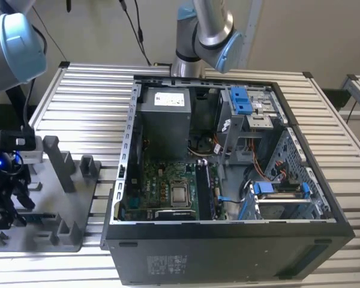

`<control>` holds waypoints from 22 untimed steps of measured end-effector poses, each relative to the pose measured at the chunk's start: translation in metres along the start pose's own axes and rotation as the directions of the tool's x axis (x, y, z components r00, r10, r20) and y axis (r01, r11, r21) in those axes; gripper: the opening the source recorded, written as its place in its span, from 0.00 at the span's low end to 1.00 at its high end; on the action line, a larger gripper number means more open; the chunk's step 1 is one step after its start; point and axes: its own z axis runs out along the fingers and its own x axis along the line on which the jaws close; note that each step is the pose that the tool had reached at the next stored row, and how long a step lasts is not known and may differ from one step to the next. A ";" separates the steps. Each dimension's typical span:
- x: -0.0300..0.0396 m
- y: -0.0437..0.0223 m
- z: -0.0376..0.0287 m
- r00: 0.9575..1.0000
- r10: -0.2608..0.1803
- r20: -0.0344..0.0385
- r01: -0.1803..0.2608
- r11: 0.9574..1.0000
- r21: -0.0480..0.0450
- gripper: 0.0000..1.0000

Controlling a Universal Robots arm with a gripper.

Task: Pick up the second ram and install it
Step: 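Pick up the second ram and move it above second insertion slot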

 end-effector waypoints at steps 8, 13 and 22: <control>0.0000 0.0000 0.0005 1.000 0.000 0.000 0.000 1.000 0.000 0.42; 0.0000 0.0000 0.0005 1.000 0.000 0.000 0.000 1.000 0.000 0.21; 0.0000 0.0000 0.0005 1.000 0.000 0.000 0.000 1.000 0.000 0.14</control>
